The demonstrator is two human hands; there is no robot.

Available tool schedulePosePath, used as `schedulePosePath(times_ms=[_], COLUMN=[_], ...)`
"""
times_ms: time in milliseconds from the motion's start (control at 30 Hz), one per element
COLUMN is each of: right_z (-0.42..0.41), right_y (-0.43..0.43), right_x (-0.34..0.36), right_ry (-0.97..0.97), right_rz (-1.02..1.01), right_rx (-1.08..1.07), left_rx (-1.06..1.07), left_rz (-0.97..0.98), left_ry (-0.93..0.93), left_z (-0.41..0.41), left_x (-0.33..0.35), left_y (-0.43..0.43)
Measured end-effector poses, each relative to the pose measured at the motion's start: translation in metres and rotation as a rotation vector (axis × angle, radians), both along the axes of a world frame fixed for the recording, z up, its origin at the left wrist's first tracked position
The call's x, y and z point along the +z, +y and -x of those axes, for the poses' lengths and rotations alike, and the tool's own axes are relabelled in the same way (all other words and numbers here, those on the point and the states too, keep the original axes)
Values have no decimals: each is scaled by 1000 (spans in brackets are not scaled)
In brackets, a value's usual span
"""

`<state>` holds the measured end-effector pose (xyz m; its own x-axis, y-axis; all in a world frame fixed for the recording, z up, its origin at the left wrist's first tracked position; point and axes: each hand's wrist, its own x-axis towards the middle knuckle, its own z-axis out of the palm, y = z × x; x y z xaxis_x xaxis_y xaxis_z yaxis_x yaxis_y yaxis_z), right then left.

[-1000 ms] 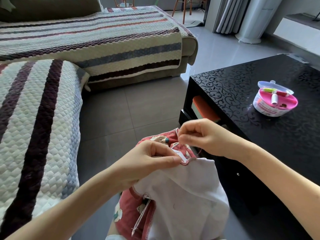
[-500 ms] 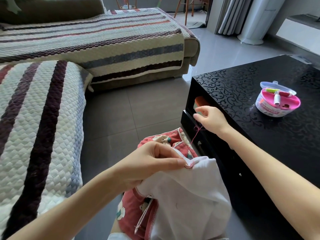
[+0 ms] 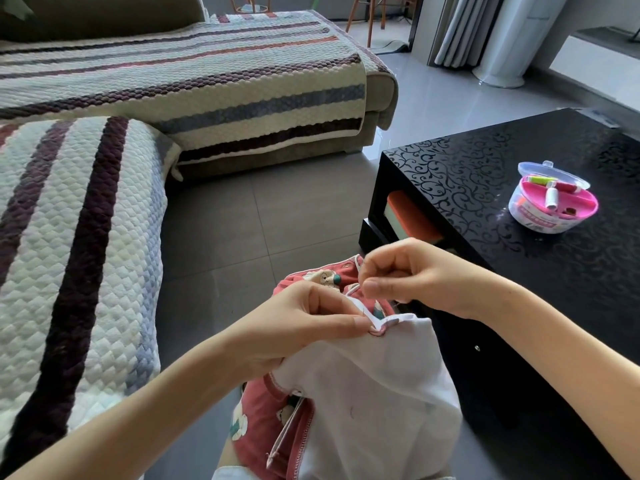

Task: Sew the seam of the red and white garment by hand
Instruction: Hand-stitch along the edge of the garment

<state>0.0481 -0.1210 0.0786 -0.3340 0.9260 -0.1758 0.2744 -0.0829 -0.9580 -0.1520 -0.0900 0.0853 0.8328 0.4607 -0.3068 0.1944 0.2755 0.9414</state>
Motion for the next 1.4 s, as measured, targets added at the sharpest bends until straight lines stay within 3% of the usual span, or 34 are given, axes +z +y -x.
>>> schedulePosePath(times_ms=[67, 267, 367, 500, 600, 733, 800, 933, 1100, 1400], right_z=[2, -1, -2, -3, 0, 4, 7, 11, 8, 11], right_y=[10, 41, 48, 54, 51, 20, -2, -26, -37, -43], right_x=[-1, -25, -36, -49, -50, -24, -15, -16, -8, -13], right_ry=[-70, -561, -774, -880, -743, -232, -116, -129, 67, 177], right_rz=[-69, -415, -453, -431, -415, -345, -257, -175, -26, 143], right_rx=[-108, -433, -573, -615, -564, -349, -182, -75, -184, -355], left_rx=[-7, -33, -46, -32, -23, 95, 132, 144, 105, 175], left_rz=[4, -11, -6, -11, -4, 31, 49, 71, 101, 110], left_ry=[0, 26, 34, 40, 35, 36, 38, 18, 23, 44], left_z=[0, -1, -1, 0, 0, 4, 6, 9, 12, 9], left_x=[1, 2, 4, 5, 5, -2, -5, -7, -5, -11], left_y=[-1, -5, -7, -6, -5, -1, 2, 5, 4, 2])
